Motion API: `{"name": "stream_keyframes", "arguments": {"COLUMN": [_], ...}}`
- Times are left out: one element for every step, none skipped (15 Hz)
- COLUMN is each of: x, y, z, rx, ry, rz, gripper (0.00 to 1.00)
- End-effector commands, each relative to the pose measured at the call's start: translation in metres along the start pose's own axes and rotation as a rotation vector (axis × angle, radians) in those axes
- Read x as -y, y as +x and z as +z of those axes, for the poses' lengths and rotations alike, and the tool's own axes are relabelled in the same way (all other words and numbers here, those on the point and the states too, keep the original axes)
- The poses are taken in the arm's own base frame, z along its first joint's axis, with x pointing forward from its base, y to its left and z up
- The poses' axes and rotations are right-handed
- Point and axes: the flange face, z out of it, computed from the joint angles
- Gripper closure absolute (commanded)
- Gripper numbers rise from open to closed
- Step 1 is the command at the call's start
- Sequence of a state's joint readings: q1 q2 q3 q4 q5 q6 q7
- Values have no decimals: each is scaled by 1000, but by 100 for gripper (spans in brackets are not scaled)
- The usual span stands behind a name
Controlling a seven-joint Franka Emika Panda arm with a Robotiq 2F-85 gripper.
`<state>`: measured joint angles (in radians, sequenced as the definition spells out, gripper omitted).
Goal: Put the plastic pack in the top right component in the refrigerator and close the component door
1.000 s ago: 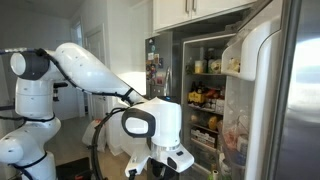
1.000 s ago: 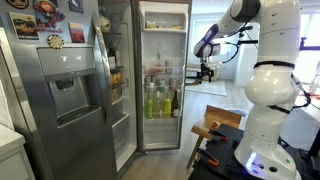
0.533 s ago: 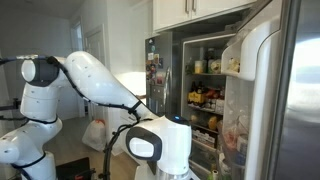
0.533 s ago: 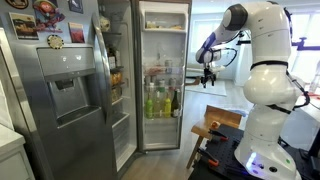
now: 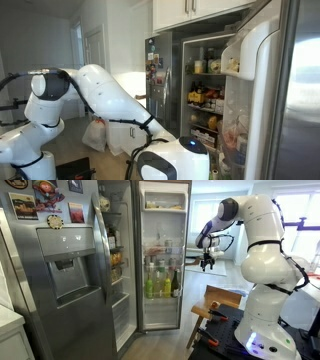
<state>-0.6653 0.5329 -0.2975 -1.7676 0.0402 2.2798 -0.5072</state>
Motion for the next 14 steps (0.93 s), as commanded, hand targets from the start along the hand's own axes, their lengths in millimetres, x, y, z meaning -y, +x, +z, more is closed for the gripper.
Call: {"name": "stream_keyframes", "arguments": {"x": [-11,-13,-16,-19,-21,-24,-26,-29,-32,-36,-40,-46,-51,-57], "y": [25,30,35,38,41,43,45,45,45,42,39,36,31,26], "z": [25,33,42,52,60,68,75,82,88,95,101,107,113,118], "rx": [-29,-30,-29,-28,-23,-20,-17,-13,-9,-6,3,2,9,13], "ry": [8,7,6,9,10,19,27,38,44,57,64,68,71,76], "rz": [16,27,46,70,95,132,163,198,233,266,295,323,351,377], "gripper": [0,0,0,0,0,0,0,0,0,0,0,0,0,0]}}
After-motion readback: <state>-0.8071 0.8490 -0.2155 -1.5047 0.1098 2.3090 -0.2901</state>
